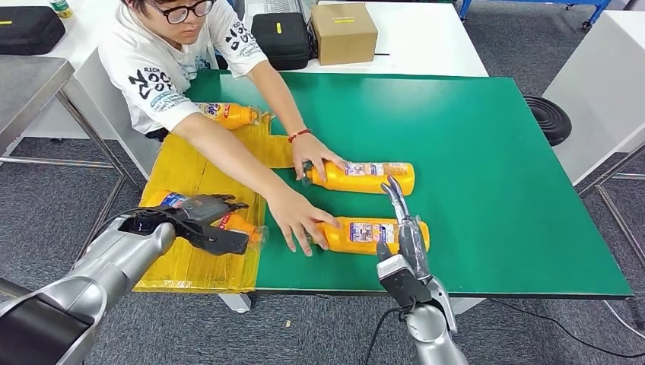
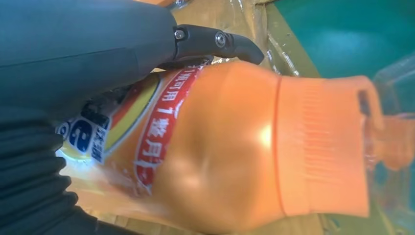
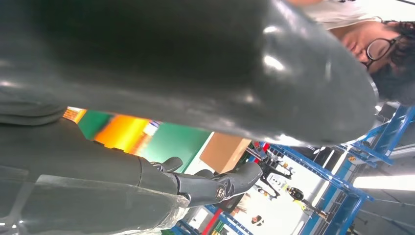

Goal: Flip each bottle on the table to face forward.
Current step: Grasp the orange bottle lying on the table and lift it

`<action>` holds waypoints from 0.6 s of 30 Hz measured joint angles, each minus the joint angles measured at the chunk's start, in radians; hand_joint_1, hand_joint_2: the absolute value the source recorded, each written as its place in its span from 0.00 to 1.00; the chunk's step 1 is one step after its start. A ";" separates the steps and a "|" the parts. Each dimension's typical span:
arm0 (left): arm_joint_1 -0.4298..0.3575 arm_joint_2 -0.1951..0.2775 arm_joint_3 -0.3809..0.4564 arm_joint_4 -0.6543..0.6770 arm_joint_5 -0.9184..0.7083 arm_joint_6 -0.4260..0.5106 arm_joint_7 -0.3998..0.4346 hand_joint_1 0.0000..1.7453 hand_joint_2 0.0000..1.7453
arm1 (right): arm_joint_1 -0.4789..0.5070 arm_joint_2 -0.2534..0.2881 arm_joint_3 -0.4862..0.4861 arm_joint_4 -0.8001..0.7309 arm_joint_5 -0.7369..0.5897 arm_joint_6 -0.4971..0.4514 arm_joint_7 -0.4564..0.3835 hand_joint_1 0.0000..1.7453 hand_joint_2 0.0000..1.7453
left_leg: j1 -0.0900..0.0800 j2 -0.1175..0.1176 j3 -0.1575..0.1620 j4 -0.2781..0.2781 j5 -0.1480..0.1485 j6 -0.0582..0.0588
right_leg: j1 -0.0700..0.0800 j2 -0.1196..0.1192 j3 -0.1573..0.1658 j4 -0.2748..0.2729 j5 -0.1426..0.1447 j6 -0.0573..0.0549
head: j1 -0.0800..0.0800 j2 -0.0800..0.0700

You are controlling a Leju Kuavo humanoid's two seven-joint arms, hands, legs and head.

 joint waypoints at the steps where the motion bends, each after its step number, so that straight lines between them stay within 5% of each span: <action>1: -0.003 0.003 -0.002 -0.003 -0.002 -0.007 0.000 0.00 0.00 | -0.001 0.000 0.000 0.000 -0.001 -0.001 0.001 0.00 0.00 | 0.000 0.000 0.000 0.000 0.000 0.000 | 0.000 0.000 0.000 0.000 0.000 0.000 | 0.000 0.000; 18: -0.015 0.067 -0.044 -0.076 0.024 -0.046 -0.042 0.00 0.00 | 0.025 -0.004 -0.008 -0.032 -0.004 -0.010 0.019 0.00 0.00 | 0.000 0.001 -0.005 0.000 0.000 0.000 | 0.000 0.000 -0.005 0.000 0.000 0.000 | 0.000 0.000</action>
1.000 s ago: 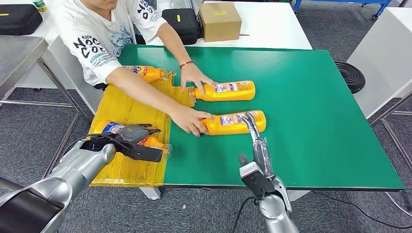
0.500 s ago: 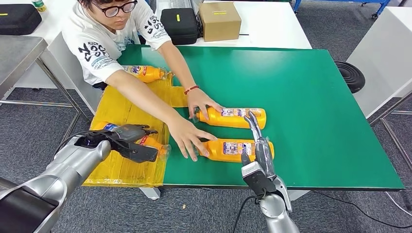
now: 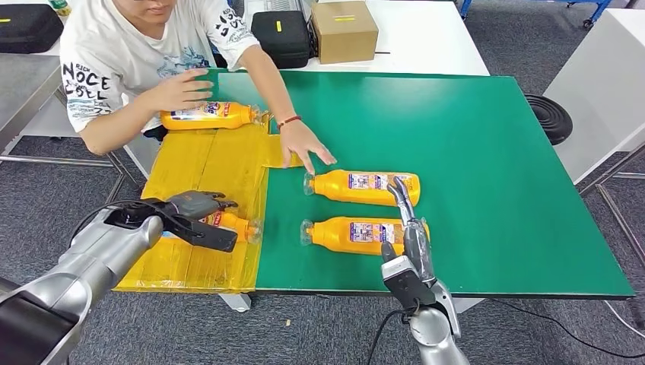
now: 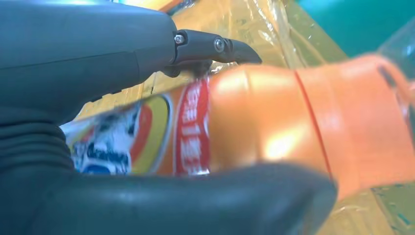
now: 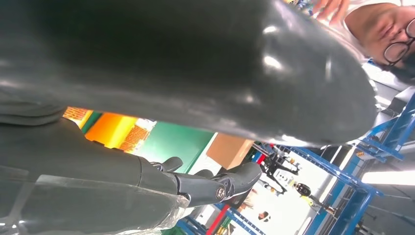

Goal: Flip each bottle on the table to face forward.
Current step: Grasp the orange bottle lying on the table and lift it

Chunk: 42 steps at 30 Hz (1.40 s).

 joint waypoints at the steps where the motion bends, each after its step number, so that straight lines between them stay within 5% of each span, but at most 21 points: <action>1: -0.002 0.004 -0.002 -0.007 0.007 -0.007 -0.007 0.00 0.00 | 0.002 0.000 -0.001 -0.003 0.000 0.000 0.001 0.00 0.00 | 0.000 0.000 0.000 0.000 0.000 0.000 | 0.000 0.000 0.000 0.000 0.000 0.000 | 0.000 0.000; 16: -0.004 0.047 -0.044 -0.078 0.057 -0.012 -0.018 0.00 0.00 | 0.026 0.000 -0.017 -0.032 0.000 -0.006 0.015 0.00 0.00 | 0.000 0.000 -0.002 0.000 0.000 0.000 | 0.000 0.000 -0.001 0.000 0.000 0.000 | 0.000 0.000; 20: 0.029 0.050 -0.007 -0.135 0.180 0.124 0.013 0.00 0.00 | 0.041 0.001 -0.021 -0.050 0.015 -0.006 0.019 0.00 0.00 | 0.000 0.000 -0.002 0.000 0.000 0.000 | 0.000 0.000 -0.001 0.000 0.000 0.000 | 0.000 0.000; 25: 0.154 0.015 0.156 -0.276 0.368 0.306 0.065 0.00 0.00 | 0.067 0.007 -0.028 -0.079 0.065 -0.008 0.030 0.00 0.00 | 0.000 0.000 -0.002 0.000 -0.001 0.000 | 0.000 0.000 -0.002 0.000 0.000 0.000 | 0.000 0.000; 29: 0.254 -0.022 0.271 -0.391 0.498 0.387 0.002 0.00 0.00 | 0.066 0.006 -0.036 -0.086 0.150 -0.023 0.087 0.00 1.00 | 0.000 0.001 -0.003 0.000 -0.001 0.000 | 0.000 0.001 -0.003 0.000 0.000 0.000 | 0.000 0.000; 35: 0.434 -0.094 0.448 -0.655 0.660 0.491 -0.086 0.00 0.00 | -0.009 -0.043 -0.042 -0.047 0.404 0.043 0.316 0.00 1.00 | -0.001 0.002 -0.003 0.000 -0.001 0.000 | 0.000 0.001 -0.003 0.000 0.000 0.000 | 0.000 0.000; 38: 0.493 -0.114 0.494 -0.747 0.672 0.501 -0.091 0.00 0.00 | -0.050 -0.077 -0.044 -0.002 0.449 0.075 0.357 0.00 1.00 | 0.000 0.001 -0.003 0.000 -0.001 0.000 | 0.000 0.001 -0.003 0.000 0.000 0.000 | 0.000 0.000; 42: 0.547 -0.139 0.543 -0.827 0.675 0.505 -0.100 0.00 1.00 | -0.103 -0.130 -0.040 0.081 0.509 0.158 0.421 0.00 1.00 | 0.000 0.001 -0.004 0.000 -0.001 0.000 | 0.000 0.001 -0.003 0.000 0.000 0.000 | 0.000 0.000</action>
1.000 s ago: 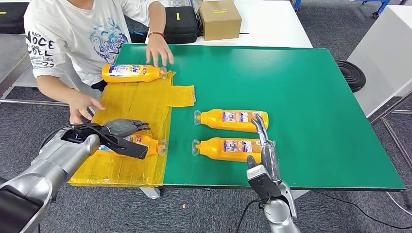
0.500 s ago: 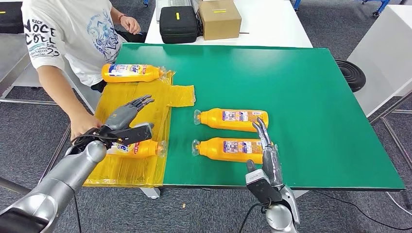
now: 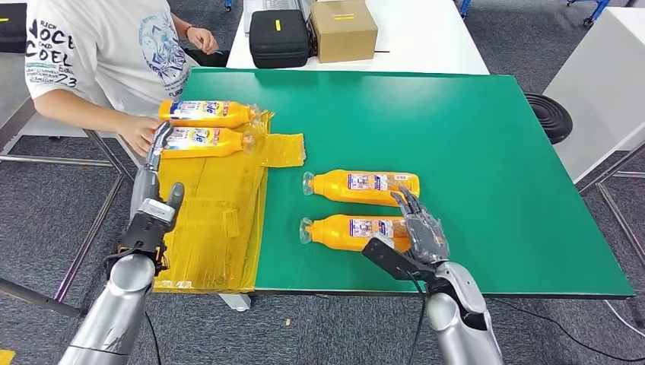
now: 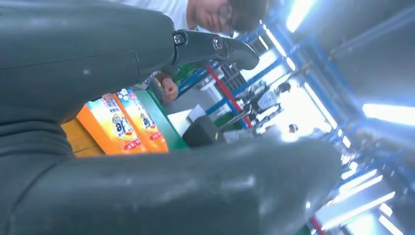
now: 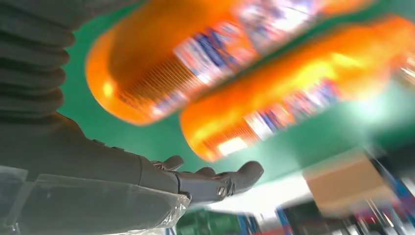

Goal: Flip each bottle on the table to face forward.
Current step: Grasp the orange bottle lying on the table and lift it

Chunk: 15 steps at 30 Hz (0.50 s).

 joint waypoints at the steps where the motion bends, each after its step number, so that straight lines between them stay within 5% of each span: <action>1: 0.014 -0.008 0.010 -0.018 -0.005 0.001 -0.001 0.00 1.00 | -0.017 -0.018 0.003 0.030 0.011 0.021 0.012 0.00 1.00 | 0.000 0.000 0.000 0.000 0.000 0.000 | 0.000 0.000 0.000 0.000 0.000 0.000 | 0.000 0.000; 6: 0.061 -0.038 0.043 -0.074 -0.031 0.008 0.001 0.00 1.00 | -0.105 -0.094 0.030 0.175 0.020 0.067 0.026 0.00 1.00 | 0.000 -0.001 -0.001 0.000 0.000 0.000 | 0.000 0.000 0.000 0.000 0.000 0.000 | 0.000 0.000; 15: 0.092 -0.058 0.072 -0.114 -0.051 0.018 0.023 0.00 1.00 | -0.207 -0.144 0.104 0.321 0.004 0.114 0.021 0.00 1.00 | 0.000 0.000 -0.001 0.000 0.000 0.000 | 0.000 0.000 0.000 0.000 0.000 0.000 | 0.000 0.000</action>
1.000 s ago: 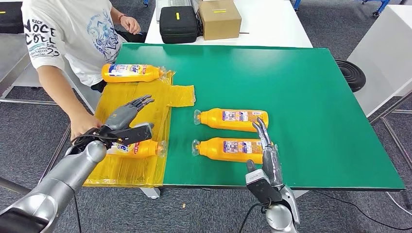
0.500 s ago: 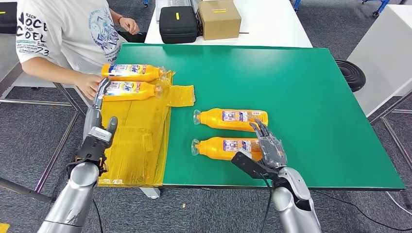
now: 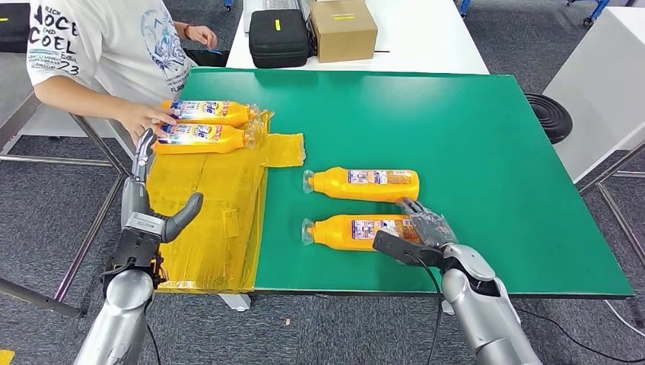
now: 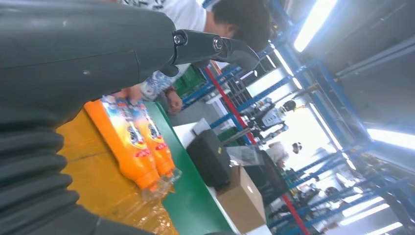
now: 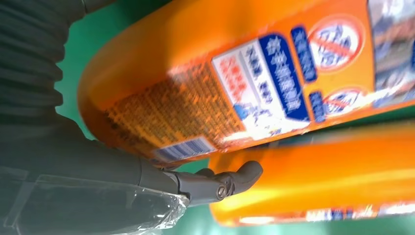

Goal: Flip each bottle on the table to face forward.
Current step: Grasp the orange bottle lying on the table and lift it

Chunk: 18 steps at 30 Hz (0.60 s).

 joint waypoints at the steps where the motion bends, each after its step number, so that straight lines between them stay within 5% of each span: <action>1: 0.006 -0.001 0.004 -0.006 -0.005 0.004 0.006 0.00 1.00 | -0.019 -0.002 0.014 0.022 -0.004 0.004 -0.003 0.00 1.00 | 0.000 0.000 0.000 0.000 0.000 0.000 | 0.000 0.000 0.000 0.000 0.000 0.000 | 0.000 0.000; 12: 0.029 -0.006 0.045 -0.023 -0.002 0.027 0.042 0.00 1.00 | -0.208 0.014 0.139 0.262 -0.043 0.022 -0.055 0.03 1.00 | 0.000 0.000 0.000 0.000 0.001 0.000 | 0.000 0.000 0.000 0.000 0.000 0.000 | 0.000 0.000; 13: 0.029 -0.006 0.048 -0.023 0.000 0.029 0.043 0.00 1.00 | -0.218 0.016 0.146 0.278 -0.047 0.022 -0.061 0.13 1.00 | 0.000 0.000 0.000 0.000 0.001 0.000 | 0.000 0.000 0.000 0.000 0.000 0.000 | 0.000 0.000; 16: 0.029 -0.006 0.055 -0.023 0.008 0.031 0.046 0.00 1.00 | -0.239 0.017 0.161 0.312 -0.056 0.021 -0.072 0.76 1.00 | 0.000 0.000 0.000 0.000 0.001 0.000 | 0.000 0.000 0.000 0.000 0.000 0.000 | 0.000 0.000; 18: 0.029 -0.006 0.057 -0.022 0.014 0.031 0.048 0.00 1.00 | -0.245 0.017 0.170 0.325 -0.063 0.017 -0.078 0.94 1.00 | 0.000 0.000 0.001 0.000 0.001 0.000 | 0.000 0.000 0.000 0.000 0.000 0.000 | 0.000 0.000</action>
